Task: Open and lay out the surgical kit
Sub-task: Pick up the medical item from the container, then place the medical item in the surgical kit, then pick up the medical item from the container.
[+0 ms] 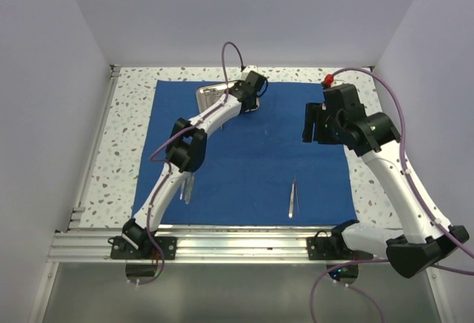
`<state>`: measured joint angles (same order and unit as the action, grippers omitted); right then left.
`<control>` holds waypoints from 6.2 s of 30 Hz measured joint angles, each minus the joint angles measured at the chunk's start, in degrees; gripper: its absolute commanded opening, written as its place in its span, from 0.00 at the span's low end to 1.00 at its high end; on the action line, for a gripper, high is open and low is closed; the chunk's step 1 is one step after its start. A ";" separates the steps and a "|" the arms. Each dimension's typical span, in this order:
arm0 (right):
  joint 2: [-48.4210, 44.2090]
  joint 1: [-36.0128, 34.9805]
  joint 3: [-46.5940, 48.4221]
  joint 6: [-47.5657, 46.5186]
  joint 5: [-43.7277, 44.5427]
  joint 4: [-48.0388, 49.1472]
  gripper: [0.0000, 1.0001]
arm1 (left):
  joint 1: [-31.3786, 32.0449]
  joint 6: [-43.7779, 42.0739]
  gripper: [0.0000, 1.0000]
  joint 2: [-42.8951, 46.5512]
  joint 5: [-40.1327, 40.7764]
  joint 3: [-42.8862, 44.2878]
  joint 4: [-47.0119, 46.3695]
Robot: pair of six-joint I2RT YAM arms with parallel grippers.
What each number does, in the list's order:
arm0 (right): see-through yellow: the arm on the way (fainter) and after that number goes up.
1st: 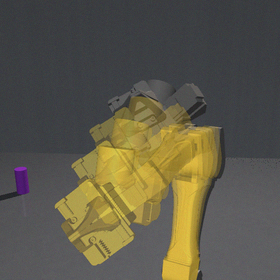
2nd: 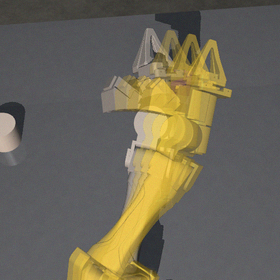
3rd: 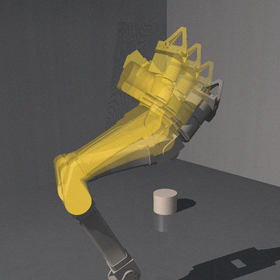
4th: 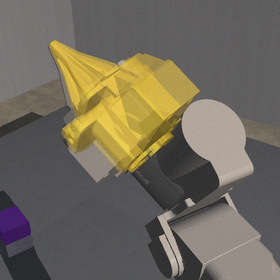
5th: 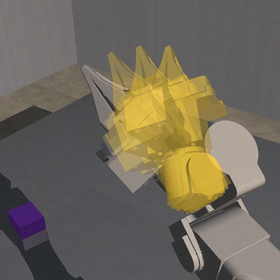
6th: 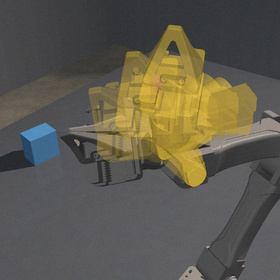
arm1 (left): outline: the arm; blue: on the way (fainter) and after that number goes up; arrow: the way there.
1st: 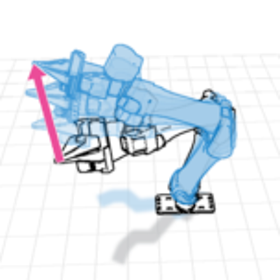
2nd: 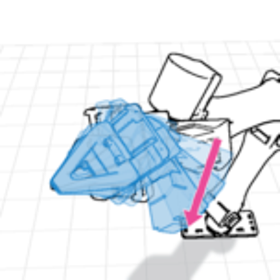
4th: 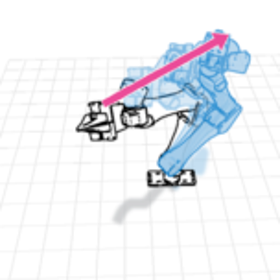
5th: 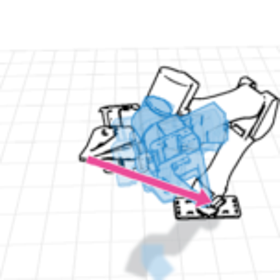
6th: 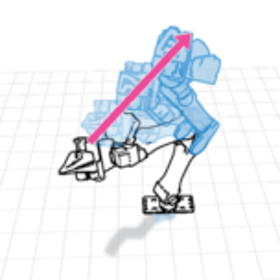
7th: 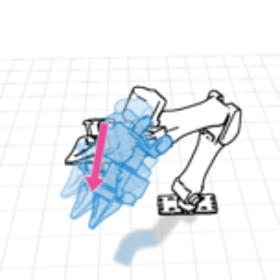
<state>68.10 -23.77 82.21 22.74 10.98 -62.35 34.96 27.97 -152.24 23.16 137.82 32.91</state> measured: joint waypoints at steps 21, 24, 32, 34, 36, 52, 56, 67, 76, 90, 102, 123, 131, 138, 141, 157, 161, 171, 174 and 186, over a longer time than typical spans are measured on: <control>-1.81 0.15 -2.93 -1.16 -3.06 1.20 0.68 | 0.37 2.82 0.00 4.57 0.00 -7.28 2.16; -0.79 0.15 -1.46 -0.96 -3.23 1.44 0.68 | -0.46 2.40 0.00 6.84 -4.31 -9.68 3.02; 9.18 0.33 15.58 3.74 -11.26 10.34 0.69 | -4.39 2.95 0.00 15.08 -21.62 -14.43 4.11; 10.78 0.44 17.84 5.35 -14.01 14.56 0.69 | -5.60 3.63 0.00 19.50 -26.25 -17.57 2.45; 12.24 0.68 18.84 7.17 -16.57 18.27 0.69 | -6.71 4.94 0.00 24.57 -30.62 -21.46 -0.13; 20.28 3.02 14.43 19.63 -25.27 34.10 0.68 | -9.01 26.75 0.00 49.51 -55.82 -54.18 -32.70; 22.21 3.02 15.61 20.24 -25.53 34.67 0.68 | -9.01 29.64 0.00 51.43 -57.88 -55.45 -35.80; 22.40 3.02 15.72 20.61 -25.44 34.86 0.66 | -9.03 32.41 0.00 54.93 -60.43 -54.88 -39.28; 25.18 3.02 15.72 21.16 -25.14 37.35 0.54 | -8.96 34.49 0.00 55.67 -62.34 -54.88 -39.89; 27.08 2.64 16.46 21.00 -24.79 38.69 0.00 | -8.41 32.59 1.00 56.37 -63.10 -55.21 -38.51; 7.37 3.39 -11.28 9.14 -14.51 22.88 0.00 | -15.34 10.10 1.00 55.95 -44.48 -47.28 -4.76; -0.87 0.94 -42.82 13.64 -11.74 21.97 0.56 | -18.45 0.70 0.96 38.38 -25.81 -29.29 9.51; -0.61 0.76 -42.14 13.57 -8.85 23.26 0.60 | -18.67 -0.35 0.94 38.23 -25.27 -29.16 9.46; -2.64 0.76 -30.86 12.26 -5.81 17.49 0.60 | -18.88 -2.12 0.89 34.07 -22.56 -27.85 7.98; -3.72 0.76 -24.41 11.43 -4.83 15.23 0.60 | -18.78 -3.54 0.88 29.97 -20.94 -25.27 7.91; -4.22 0.74 -13.57 10.10 -1.42 5.86 0.59 | -7.82 -7.74 0.85 17.16 -13.77 -19.78 7.56; -5.22 0.74 -13.57 10.10 -1.03 5.46 0.59 | -7.52 -7.74 0.84 15.91 -12.68 -19.08 7.80; -5.53 0.74 -13.57 9.29 -1.03 4.85 0.59 | -8.44 -7.39 0.83 12.83 -11.78 -17.55 7.13; -5.51 0.74 -13.57 8.81 -1.05 4.85 0.59 | -8.44 -6.88 0.74 11.93 -11.58 -16.09 7.69; -4.11 0.74 -13.57 6.01 -1.38 4.87 0.59 | -8.70 -4.39 0.29 11.23 -10.67 -15.61 7.39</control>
<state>63.99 -23.03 68.64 28.75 9.61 -57.47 26.26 23.57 -141.01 12.49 122.21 40.29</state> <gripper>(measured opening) 0.590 0.379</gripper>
